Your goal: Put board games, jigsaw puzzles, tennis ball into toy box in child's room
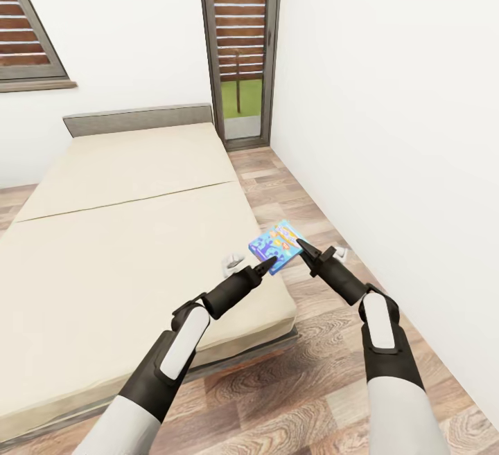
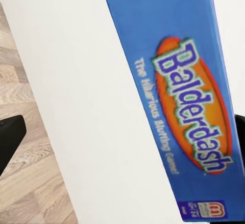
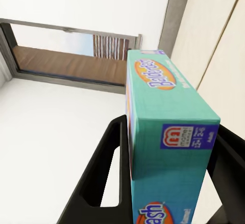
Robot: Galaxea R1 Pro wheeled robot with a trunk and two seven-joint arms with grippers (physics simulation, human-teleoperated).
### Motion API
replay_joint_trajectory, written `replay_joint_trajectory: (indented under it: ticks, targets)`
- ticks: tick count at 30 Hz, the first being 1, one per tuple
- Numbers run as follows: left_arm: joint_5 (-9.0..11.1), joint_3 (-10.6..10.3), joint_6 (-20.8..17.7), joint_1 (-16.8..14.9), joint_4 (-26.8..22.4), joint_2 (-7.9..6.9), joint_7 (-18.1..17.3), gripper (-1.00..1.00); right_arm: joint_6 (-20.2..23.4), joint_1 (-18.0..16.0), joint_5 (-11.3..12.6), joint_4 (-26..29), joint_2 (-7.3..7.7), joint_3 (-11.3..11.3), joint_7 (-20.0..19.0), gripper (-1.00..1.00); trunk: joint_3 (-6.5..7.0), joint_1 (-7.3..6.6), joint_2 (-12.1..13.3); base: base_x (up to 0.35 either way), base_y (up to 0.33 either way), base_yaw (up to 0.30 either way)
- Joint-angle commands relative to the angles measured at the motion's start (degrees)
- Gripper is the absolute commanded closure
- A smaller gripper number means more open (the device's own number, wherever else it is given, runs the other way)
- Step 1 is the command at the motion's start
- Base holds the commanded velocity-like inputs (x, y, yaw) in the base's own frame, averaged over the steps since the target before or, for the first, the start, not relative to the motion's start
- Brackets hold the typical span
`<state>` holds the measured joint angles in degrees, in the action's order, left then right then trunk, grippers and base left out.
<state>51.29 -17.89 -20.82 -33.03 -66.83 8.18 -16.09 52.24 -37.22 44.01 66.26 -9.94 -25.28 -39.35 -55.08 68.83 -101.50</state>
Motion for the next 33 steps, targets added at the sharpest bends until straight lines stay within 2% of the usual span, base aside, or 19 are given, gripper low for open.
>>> replay_joint_trajectory:
  ticks: [1,12,33]
  targets:
    - [0.5,0.1,-0.4,-0.1,0.0,0.03,0.0,-1.00,-0.1,0.0,-0.2,0.0,-0.06,0.2,-0.3,1.00,-0.04,-0.01,0.0,0.000,0.000,0.000]
    - [0.6,0.0,-0.4,-0.2,0.4,0.08,0.0,-1.00,-1.2,0.2,-0.2,0.0,-0.06,2.0,-0.3,1.00,-0.04,-0.01,0.0,0.000,0.000,0.000]
    - [0.8,0.1,-0.4,-0.5,1.0,-0.07,-0.2,-1.00,-1.3,0.3,-0.2,0.0,-0.06,2.3,-0.3,1.00,-0.04,-0.01,0.0,0.000,0.000,0.000]
